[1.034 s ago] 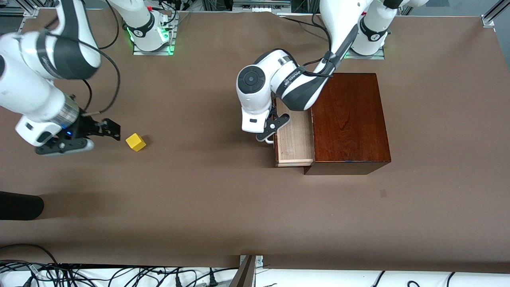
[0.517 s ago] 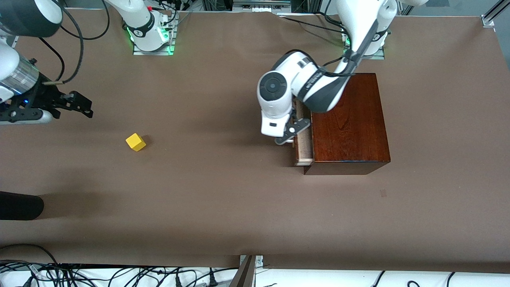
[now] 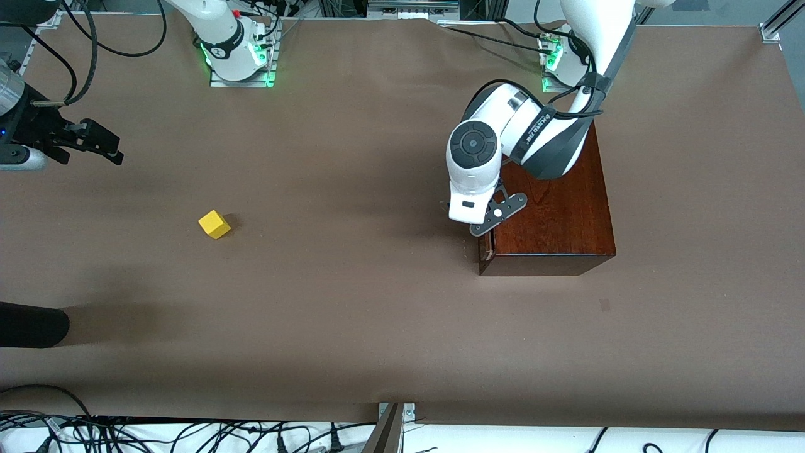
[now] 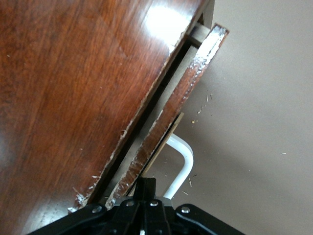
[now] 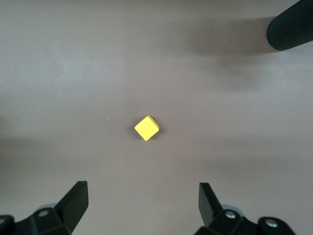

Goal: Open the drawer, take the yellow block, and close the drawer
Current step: 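Press the drawer fully closed with the left gripper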

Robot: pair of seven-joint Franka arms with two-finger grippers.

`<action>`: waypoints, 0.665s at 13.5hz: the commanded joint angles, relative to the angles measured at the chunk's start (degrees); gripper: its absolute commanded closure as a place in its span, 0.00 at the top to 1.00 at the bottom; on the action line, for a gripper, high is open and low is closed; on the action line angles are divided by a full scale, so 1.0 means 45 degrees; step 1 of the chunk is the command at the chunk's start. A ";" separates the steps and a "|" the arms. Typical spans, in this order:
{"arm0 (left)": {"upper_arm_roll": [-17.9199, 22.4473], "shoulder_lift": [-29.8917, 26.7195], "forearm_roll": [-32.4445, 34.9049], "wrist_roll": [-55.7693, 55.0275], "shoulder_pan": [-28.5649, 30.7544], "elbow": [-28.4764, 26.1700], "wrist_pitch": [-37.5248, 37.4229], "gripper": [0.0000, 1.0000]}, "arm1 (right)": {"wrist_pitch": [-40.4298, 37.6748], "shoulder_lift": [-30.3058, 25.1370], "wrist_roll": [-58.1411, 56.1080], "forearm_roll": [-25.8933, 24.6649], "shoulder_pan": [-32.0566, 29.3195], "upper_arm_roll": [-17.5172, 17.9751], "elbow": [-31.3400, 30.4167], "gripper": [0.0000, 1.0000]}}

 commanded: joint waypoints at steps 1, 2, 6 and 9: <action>-0.0048 -0.0533 0.0187 0.0657 0.0210 -0.0511 -0.0115 0.00 | -0.0437 0.0338 0.0267 -0.0363 -0.0208 0.0245 0.0584 1.00; -0.0048 -0.0553 0.0187 0.0736 0.0327 -0.0511 -0.0251 0.00 | -0.0476 0.0338 0.0267 -0.0402 -0.0208 0.0226 0.0585 1.00; -0.0048 -0.0612 0.0187 0.0776 0.0465 -0.0511 -0.0487 0.00 | -0.0457 0.0396 0.0267 -0.0403 -0.0228 0.0187 0.0585 1.00; -0.0359 -0.0728 0.0129 0.0561 0.0426 -0.0238 -0.0448 0.00 | -0.0437 0.0396 0.0365 -0.0364 -0.0208 0.0187 0.0585 1.00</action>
